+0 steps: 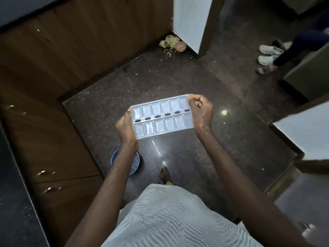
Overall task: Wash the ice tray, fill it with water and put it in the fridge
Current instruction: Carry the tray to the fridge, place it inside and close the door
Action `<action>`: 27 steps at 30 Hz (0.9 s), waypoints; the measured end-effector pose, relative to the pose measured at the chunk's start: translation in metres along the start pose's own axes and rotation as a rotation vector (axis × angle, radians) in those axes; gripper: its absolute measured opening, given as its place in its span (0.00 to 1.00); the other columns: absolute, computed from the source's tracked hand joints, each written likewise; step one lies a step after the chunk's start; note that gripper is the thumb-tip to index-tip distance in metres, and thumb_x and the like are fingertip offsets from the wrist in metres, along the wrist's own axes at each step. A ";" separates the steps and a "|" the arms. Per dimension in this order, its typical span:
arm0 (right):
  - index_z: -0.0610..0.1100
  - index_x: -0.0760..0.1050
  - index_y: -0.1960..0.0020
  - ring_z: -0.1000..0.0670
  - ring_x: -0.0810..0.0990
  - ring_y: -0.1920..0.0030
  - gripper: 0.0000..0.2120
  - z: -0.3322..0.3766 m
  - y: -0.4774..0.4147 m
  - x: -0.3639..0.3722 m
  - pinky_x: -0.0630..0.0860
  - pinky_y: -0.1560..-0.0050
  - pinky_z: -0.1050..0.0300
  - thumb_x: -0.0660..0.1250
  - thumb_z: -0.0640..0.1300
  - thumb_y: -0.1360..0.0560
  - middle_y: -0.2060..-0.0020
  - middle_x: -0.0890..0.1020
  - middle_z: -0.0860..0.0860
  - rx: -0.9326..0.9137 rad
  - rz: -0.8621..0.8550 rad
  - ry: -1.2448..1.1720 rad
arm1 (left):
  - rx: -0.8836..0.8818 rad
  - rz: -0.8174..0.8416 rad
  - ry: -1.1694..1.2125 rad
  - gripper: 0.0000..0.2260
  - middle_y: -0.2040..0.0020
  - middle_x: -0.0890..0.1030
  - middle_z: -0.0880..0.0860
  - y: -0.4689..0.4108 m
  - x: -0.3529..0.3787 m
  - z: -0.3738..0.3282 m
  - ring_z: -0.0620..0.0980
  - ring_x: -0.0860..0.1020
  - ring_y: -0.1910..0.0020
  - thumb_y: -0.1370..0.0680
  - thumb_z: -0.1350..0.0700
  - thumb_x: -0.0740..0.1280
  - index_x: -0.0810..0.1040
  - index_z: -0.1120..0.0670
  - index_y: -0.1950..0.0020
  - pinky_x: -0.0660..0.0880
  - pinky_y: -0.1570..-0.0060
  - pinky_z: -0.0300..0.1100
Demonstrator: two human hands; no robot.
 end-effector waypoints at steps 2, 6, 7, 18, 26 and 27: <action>0.46 0.84 0.50 0.53 0.83 0.63 0.05 0.011 -0.021 0.021 0.81 0.56 0.50 0.71 0.46 0.23 0.61 0.87 0.48 -0.017 0.053 -0.006 | 0.016 -0.037 0.024 0.11 0.65 0.84 0.49 -0.014 0.003 -0.016 0.47 0.82 0.67 0.18 0.54 0.68 0.83 0.55 0.58 0.79 0.68 0.40; 0.46 0.85 0.50 0.55 0.82 0.62 0.04 0.031 -0.060 0.059 0.80 0.56 0.52 0.71 0.43 0.22 0.61 0.87 0.51 -0.027 0.120 -0.033 | 0.036 -0.117 0.073 0.10 0.64 0.84 0.50 -0.040 0.011 -0.044 0.47 0.82 0.67 0.18 0.54 0.68 0.83 0.55 0.57 0.78 0.69 0.39; 0.47 0.85 0.50 0.55 0.82 0.62 0.03 0.035 -0.069 0.066 0.80 0.57 0.54 0.72 0.42 0.22 0.61 0.86 0.52 -0.027 0.134 -0.036 | 0.035 -0.135 0.083 0.10 0.64 0.84 0.50 -0.045 0.015 -0.050 0.47 0.82 0.67 0.18 0.55 0.68 0.83 0.55 0.57 0.78 0.69 0.39; 0.45 0.85 0.48 0.52 0.86 0.59 0.04 0.076 -0.191 0.099 0.84 0.53 0.47 0.72 0.42 0.22 0.58 0.88 0.50 -0.025 0.303 -0.056 | 0.052 -0.262 0.184 0.08 0.58 0.85 0.54 -0.086 0.098 -0.095 0.52 0.84 0.62 0.19 0.53 0.68 0.86 0.55 0.51 0.80 0.62 0.45; 0.49 0.84 0.51 0.49 0.87 0.58 0.03 0.108 -0.310 0.077 0.84 0.53 0.47 0.72 0.43 0.23 0.59 0.88 0.51 -0.033 0.393 -0.043 | 0.048 -0.346 0.202 0.10 0.55 0.86 0.56 -0.099 0.212 -0.109 0.56 0.85 0.58 0.19 0.52 0.67 0.85 0.56 0.49 0.81 0.57 0.48; 0.49 0.84 0.51 0.51 0.86 0.58 0.03 0.111 -0.325 0.073 0.83 0.53 0.48 0.72 0.43 0.23 0.59 0.88 0.51 -0.042 0.406 -0.044 | 0.046 -0.358 0.208 0.09 0.56 0.86 0.55 -0.101 0.226 -0.109 0.55 0.85 0.58 0.19 0.52 0.67 0.85 0.55 0.50 0.81 0.58 0.48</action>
Point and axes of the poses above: each hand's wrist, its own y-axis away from the middle knuckle, its own x-axis out of the palm, z = x × y, the point moved 1 cm from there along -y, towards the middle knuckle
